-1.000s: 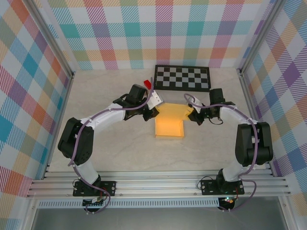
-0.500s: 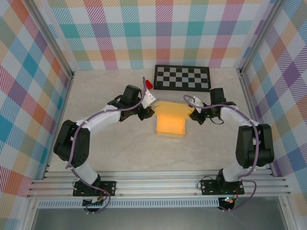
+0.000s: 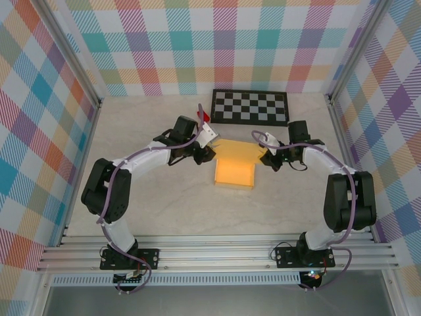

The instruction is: Fold the paper box

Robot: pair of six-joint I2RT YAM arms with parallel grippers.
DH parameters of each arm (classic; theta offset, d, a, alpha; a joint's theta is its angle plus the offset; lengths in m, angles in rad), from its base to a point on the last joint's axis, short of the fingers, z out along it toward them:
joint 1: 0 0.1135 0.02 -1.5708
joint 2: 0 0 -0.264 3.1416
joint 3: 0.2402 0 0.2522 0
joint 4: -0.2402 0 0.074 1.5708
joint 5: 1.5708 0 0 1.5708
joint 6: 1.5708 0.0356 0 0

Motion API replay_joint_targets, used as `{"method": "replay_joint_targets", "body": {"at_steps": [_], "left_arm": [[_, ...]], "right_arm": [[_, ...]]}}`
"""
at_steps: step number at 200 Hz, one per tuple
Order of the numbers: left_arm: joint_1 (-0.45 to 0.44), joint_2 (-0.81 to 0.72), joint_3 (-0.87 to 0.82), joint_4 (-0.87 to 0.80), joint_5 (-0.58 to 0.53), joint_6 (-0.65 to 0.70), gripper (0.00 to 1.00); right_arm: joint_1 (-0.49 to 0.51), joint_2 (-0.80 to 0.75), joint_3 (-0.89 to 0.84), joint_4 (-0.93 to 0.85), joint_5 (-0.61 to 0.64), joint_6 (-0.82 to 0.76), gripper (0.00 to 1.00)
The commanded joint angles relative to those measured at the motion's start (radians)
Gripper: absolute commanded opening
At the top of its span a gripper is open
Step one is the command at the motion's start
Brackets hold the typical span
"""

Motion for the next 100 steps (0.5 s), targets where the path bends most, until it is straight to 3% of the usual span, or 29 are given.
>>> {"method": "replay_joint_targets", "body": {"at_steps": [1,41,100], "left_arm": [[-0.024,0.014,0.033,0.038,0.018,-0.056,0.16],[-0.056,0.011,0.025,0.164,-0.008,-0.227,0.00],[-0.117,0.031,-0.067,0.395,-0.263,-0.626,0.00]], "right_arm": [[0.019,-0.036,0.028,-0.011,0.009,0.021,0.00],[0.056,-0.036,0.055,0.021,0.110,0.166,0.00],[0.128,-0.056,0.050,0.155,0.442,0.835,0.00]]}}
